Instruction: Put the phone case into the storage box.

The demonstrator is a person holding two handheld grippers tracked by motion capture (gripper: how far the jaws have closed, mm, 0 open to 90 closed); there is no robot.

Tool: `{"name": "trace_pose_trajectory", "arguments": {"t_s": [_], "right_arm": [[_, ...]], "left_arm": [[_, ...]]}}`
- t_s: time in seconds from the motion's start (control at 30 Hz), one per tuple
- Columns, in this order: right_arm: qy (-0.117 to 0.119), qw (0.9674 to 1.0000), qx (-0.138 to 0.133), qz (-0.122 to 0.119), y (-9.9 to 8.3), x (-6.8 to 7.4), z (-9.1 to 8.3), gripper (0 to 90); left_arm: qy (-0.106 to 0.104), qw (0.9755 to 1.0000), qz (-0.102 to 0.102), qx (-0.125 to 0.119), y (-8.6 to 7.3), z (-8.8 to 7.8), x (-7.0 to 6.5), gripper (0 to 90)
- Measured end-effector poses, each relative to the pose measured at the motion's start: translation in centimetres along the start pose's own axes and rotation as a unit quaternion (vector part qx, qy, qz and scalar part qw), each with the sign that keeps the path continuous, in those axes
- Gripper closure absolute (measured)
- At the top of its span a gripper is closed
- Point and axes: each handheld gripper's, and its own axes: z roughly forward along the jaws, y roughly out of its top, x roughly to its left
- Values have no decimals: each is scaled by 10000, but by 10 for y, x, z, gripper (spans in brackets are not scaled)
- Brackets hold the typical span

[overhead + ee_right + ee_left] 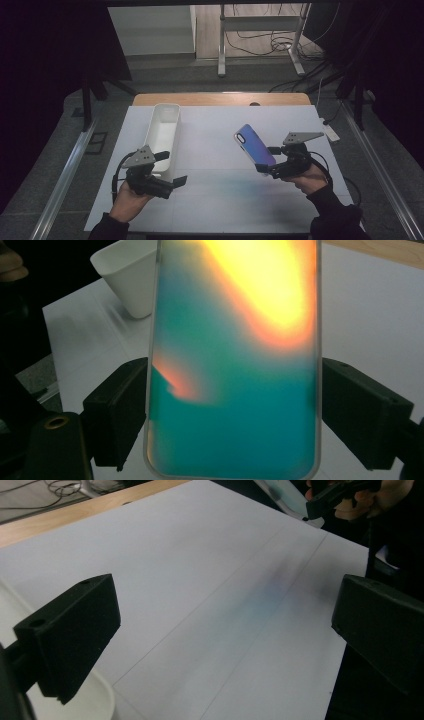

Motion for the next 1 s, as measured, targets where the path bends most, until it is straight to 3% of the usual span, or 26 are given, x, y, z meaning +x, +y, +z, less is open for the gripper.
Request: {"name": "trace_pose_trajectory", "arguments": {"t_s": [0.3,0.53,1.0], "right_arm": [[255,9995,-111,-147,4,14,3,168],[432,9986,-155,-249,8,24,6,168],[673,9965,-226,-437,13,41,8,167]], "left_arm": [[-457,9989,69,-79,10,12,-3,0],[-649,9977,156,-88,18,19,-6,0],[-1150,9929,285,-83,32,39,-16,0]]}}
